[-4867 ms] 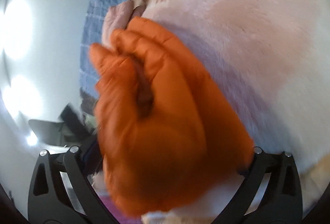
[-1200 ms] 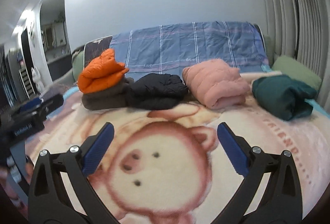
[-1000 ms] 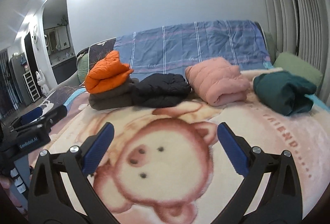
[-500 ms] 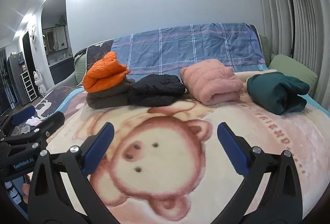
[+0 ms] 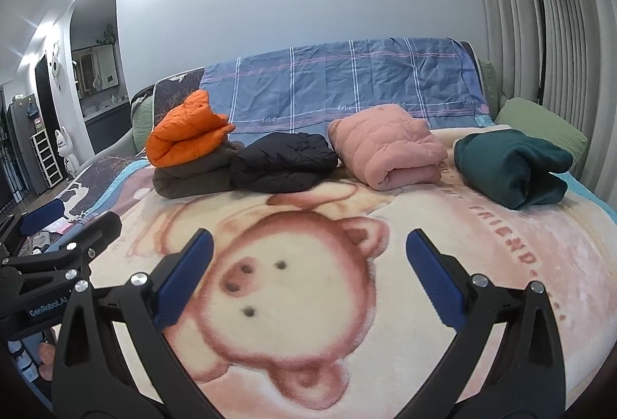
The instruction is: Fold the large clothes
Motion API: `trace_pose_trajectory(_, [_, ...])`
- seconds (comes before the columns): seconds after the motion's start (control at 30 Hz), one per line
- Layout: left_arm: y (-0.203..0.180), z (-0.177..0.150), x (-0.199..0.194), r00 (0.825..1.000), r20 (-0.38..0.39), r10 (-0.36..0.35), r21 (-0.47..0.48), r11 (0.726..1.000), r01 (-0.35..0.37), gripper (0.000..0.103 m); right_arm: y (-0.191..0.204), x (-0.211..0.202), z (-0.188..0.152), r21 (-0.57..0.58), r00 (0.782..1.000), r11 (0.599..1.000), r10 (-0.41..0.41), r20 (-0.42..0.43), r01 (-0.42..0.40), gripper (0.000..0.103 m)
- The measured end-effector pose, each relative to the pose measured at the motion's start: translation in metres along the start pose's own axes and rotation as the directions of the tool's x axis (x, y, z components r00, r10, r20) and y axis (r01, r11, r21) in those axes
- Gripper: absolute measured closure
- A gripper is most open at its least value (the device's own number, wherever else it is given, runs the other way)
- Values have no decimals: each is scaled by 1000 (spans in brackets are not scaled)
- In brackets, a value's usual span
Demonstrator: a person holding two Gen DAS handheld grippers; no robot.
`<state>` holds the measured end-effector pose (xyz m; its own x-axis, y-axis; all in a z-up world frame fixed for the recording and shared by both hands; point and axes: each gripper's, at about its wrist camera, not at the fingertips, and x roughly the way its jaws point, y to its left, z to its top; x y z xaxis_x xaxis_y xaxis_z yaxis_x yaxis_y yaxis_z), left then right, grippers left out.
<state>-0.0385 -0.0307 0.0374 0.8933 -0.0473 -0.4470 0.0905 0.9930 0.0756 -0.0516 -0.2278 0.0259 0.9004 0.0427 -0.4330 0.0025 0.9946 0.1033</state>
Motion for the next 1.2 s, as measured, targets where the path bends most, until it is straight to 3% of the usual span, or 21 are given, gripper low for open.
trace_pose_trajectory(0.13, [-1,-2,1,1000,6,22,14,1000,-22,1,1,0,0,-6,1000,1000,-2,-1,2,2])
trace_pose_trajectory(0.53, [0,-5,2,1000,-18,-9,19,1000,9,1,2,3,-3,-17,1000,1000,-12,-12,12,2])
trace_pose_trajectory(1.2, [2,-8,9,999,-42,2,23,1000,-1,1,1,10,-6,-34,999,999,-25,-34,24,2])
